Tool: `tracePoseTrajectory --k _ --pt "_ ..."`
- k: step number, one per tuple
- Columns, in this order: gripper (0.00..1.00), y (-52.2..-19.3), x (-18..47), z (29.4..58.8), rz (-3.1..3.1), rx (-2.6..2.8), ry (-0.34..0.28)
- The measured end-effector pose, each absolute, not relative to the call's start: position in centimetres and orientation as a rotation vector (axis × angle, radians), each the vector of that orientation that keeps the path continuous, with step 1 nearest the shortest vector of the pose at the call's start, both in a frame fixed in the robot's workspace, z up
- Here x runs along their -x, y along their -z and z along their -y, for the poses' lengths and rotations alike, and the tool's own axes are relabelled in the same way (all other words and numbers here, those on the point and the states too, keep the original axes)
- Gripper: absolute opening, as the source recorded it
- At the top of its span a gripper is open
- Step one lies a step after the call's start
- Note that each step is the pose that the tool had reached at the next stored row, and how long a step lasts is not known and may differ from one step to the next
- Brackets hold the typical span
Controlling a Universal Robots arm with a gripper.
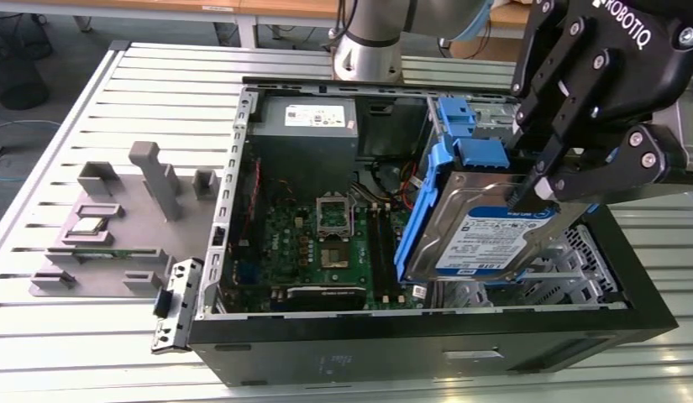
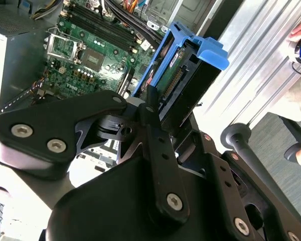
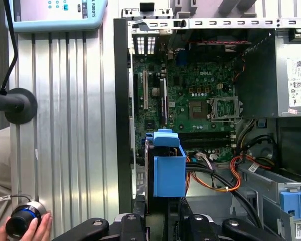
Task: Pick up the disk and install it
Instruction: 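Insert the disk into the insertion slot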
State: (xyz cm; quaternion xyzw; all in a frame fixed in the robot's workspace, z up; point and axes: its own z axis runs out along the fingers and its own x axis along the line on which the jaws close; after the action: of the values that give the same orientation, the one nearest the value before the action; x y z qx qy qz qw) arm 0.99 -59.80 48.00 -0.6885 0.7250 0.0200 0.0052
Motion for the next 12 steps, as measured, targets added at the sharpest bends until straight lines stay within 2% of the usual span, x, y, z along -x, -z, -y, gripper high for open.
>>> tracePoseTrajectory --k 12 --pt "0.35 -47.98 -1.82 59.79 -2.270 2.156 -0.062"
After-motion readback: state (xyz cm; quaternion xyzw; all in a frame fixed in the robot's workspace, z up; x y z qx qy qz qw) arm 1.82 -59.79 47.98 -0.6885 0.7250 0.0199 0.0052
